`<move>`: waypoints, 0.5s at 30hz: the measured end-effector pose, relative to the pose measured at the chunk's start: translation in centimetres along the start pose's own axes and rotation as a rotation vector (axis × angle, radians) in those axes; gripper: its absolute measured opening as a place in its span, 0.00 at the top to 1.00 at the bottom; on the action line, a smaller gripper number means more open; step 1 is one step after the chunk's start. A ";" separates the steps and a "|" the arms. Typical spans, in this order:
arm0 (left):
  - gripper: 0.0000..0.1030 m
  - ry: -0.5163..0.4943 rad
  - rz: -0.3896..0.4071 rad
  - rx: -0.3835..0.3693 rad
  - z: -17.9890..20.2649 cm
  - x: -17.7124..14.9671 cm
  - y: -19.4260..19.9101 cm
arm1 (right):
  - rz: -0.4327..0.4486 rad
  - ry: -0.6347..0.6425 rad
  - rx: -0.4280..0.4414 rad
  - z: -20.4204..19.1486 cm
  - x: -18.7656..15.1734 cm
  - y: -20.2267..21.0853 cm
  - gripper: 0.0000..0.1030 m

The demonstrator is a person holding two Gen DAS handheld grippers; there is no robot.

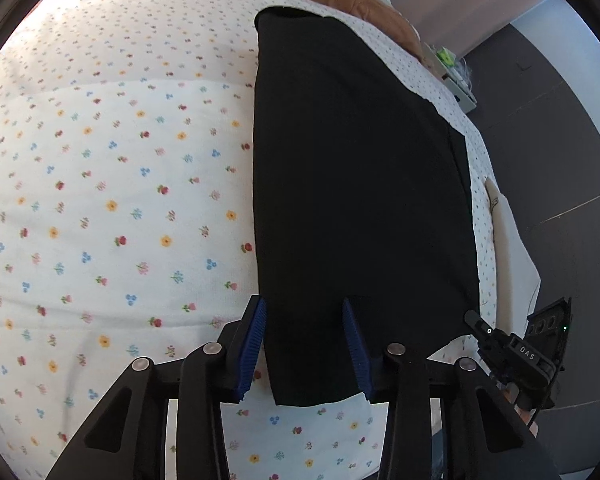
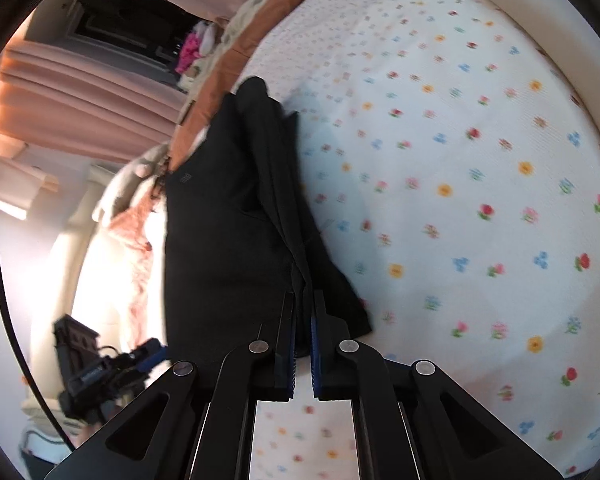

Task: Fold large clothes
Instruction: 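Move both tools to the end of the folded shirt and close on it, then lift the folded black shirt off the sheet with both tools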

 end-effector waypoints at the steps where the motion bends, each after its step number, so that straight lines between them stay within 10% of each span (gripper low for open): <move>1: 0.60 0.001 -0.001 -0.002 -0.1 -0.1 -0.2 | -0.009 -0.005 -0.015 0.3 -0.1 -0.2 0.96; 5: 0.60 -0.008 0.000 -0.008 -0.1 0.2 0.0 | -0.038 0.042 -0.074 0.4 0.0 -0.1 0.94; 9: 0.58 -0.011 0.004 -0.006 -0.3 1.2 0.2 | -0.028 0.090 -0.106 -0.4 1.1 1.1 0.56; 15: 0.35 0.032 0.038 -0.022 -1.0 2.9 0.6 | -0.008 0.127 -0.064 -2.7 4.7 1.9 0.31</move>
Point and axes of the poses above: each gripper's, at about its wrist camera, not at the fingertips, and y roughly against the way its jaws point, z to its right, x to its top, the point moved 10 cm from there along -y, roughly the way its jaws point, and after that the axes turned 4 degrees about -y, right-handed, at the moved point
